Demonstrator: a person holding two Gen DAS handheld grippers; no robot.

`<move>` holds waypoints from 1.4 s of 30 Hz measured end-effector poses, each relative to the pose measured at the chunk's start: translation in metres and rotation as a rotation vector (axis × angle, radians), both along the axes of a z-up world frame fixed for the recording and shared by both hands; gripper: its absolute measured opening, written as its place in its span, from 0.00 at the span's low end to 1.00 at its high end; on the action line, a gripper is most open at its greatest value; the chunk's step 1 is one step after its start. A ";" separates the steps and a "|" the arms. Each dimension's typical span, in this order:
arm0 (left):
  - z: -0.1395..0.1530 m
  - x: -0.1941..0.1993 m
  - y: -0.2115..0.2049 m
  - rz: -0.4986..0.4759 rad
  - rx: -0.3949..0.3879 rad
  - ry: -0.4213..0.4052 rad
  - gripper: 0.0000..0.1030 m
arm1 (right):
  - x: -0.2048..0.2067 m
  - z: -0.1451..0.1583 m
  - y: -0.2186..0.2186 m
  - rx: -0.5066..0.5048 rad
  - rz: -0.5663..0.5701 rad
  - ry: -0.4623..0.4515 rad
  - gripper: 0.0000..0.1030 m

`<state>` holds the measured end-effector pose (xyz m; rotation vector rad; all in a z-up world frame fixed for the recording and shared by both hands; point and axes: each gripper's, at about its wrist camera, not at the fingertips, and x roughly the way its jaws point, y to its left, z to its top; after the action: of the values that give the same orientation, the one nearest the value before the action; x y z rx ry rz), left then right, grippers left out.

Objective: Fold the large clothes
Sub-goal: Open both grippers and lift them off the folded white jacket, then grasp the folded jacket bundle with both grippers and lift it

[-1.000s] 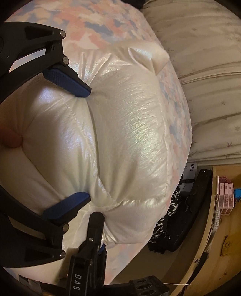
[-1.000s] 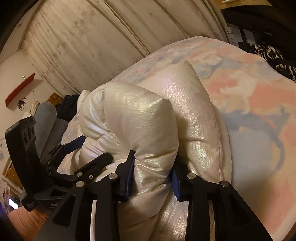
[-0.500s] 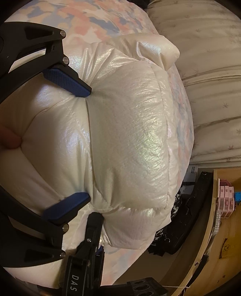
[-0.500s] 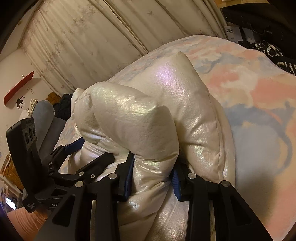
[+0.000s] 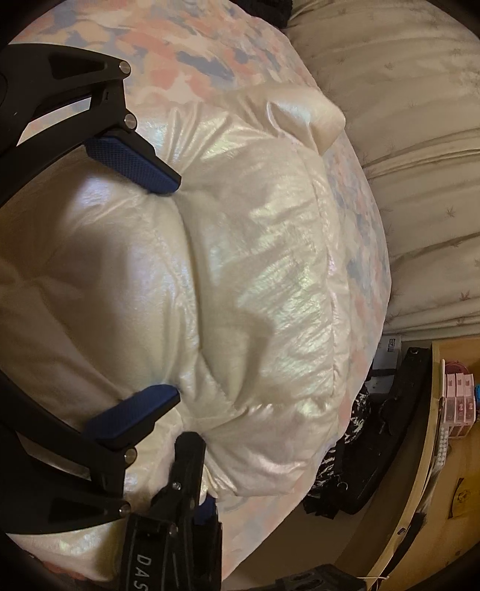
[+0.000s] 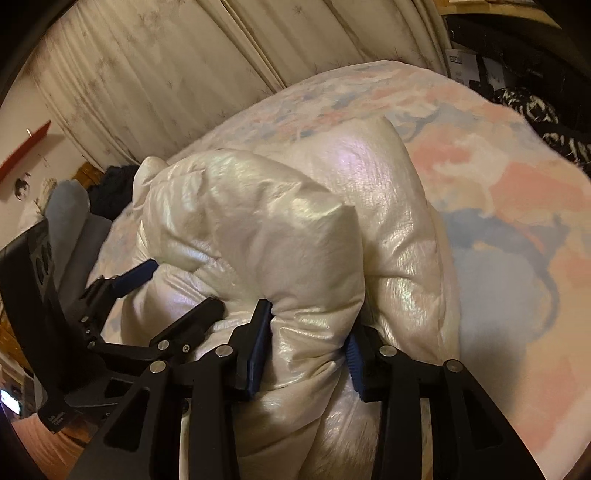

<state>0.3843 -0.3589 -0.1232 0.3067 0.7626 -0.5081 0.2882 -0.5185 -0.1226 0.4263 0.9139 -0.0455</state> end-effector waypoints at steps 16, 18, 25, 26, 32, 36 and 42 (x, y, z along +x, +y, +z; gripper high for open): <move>0.099 -0.067 0.063 0.004 -0.081 0.132 1.00 | -0.044 0.098 0.033 -0.071 0.057 0.026 0.95; 0.108 -0.077 0.069 0.005 -0.086 0.144 1.00 | -0.050 0.109 0.040 -0.095 0.073 0.049 0.95; 0.130 -0.094 0.094 0.052 -0.130 0.218 0.99 | -0.077 0.139 0.059 -0.169 0.114 0.083 0.95; 0.132 -0.094 0.097 0.060 -0.136 0.229 1.00 | -0.079 0.141 0.059 -0.173 0.118 0.084 0.95; 0.140 -0.097 0.114 0.084 -0.149 0.250 0.99 | -0.090 0.161 0.064 -0.165 0.142 0.123 0.97; 0.144 -0.101 0.120 0.065 -0.157 0.285 0.99 | -0.096 0.174 0.068 -0.172 0.148 0.138 0.97; 0.144 -0.104 0.127 0.039 -0.167 0.339 0.99 | -0.096 0.197 0.060 -0.162 0.152 0.135 0.97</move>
<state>0.2800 -0.2324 0.0203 0.0486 1.0451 -0.5906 0.1925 -0.4585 0.0747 0.2041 1.0653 -0.0092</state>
